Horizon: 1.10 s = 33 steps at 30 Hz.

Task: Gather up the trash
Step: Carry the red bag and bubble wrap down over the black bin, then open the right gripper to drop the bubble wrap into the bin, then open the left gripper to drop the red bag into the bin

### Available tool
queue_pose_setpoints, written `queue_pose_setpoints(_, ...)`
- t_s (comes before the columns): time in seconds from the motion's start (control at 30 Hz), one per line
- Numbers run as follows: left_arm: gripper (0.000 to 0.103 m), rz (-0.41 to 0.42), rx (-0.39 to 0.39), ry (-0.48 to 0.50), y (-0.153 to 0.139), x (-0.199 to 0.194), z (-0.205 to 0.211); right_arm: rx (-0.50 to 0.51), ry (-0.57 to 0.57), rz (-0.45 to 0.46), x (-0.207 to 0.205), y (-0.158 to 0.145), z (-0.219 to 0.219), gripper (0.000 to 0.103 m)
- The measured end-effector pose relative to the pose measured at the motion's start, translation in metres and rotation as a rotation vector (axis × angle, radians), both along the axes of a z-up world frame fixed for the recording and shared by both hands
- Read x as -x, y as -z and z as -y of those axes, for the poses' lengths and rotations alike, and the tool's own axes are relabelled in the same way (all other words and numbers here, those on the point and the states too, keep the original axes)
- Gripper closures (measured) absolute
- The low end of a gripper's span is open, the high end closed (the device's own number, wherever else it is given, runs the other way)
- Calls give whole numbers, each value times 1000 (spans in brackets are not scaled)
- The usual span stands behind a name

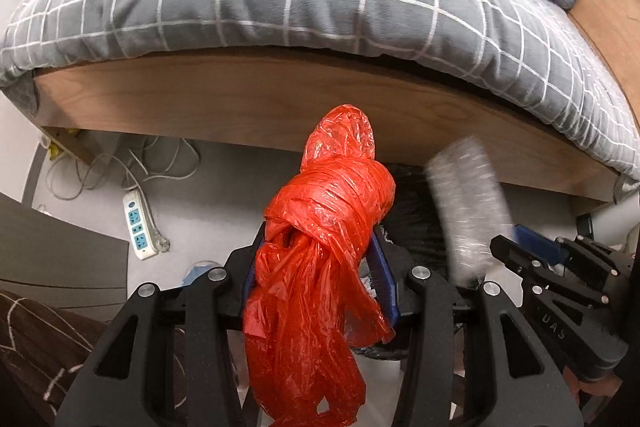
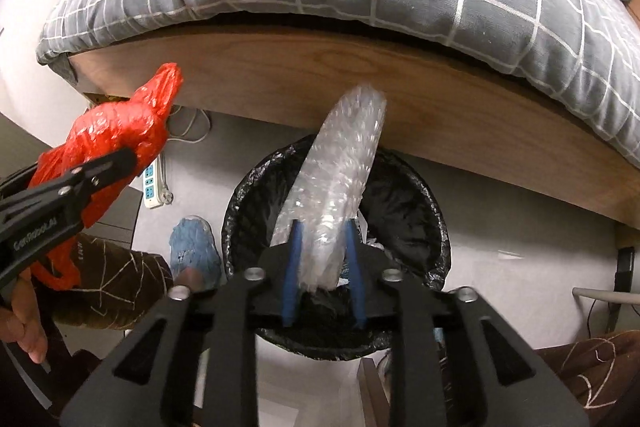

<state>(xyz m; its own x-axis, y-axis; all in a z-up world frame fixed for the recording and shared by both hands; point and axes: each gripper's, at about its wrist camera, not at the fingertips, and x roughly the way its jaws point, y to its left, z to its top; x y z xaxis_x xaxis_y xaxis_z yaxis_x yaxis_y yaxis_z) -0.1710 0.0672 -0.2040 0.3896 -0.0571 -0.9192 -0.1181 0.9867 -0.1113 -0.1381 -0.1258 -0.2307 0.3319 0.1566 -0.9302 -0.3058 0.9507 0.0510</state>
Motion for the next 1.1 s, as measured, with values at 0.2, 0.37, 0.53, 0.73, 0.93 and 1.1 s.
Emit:
queue_pose_setpoints(0.2, 58, -3, 0, 18, 1, -3, 5, 5, 22, 45, -3, -8, 5, 39)
queue_pose_setpoints(0.37, 58, -5, 9, 51, 2, -11, 22, 6, 86, 96, -5, -21, 30, 21)
queue_pose_setpoints(0.53, 58, -1, 10, 103, 1, -20, 53, 10, 182, 114, -4, -28, 66, 14)
queue_pose_setpoints(0.73, 58, -7, 14, 155, 1, -29, 91, 43, 257, 168, 2, -41, 105, 8)
queue_pose_setpoints(0.93, 57, -20, 21, 194, 5, -33, 122, 53, 304, 182, 6, -46, 129, 8)
queue_pose_setpoints(1.1, 51, -19, 9, 204, 5, -33, 131, 63, 333, 175, 6, -42, 134, 8)
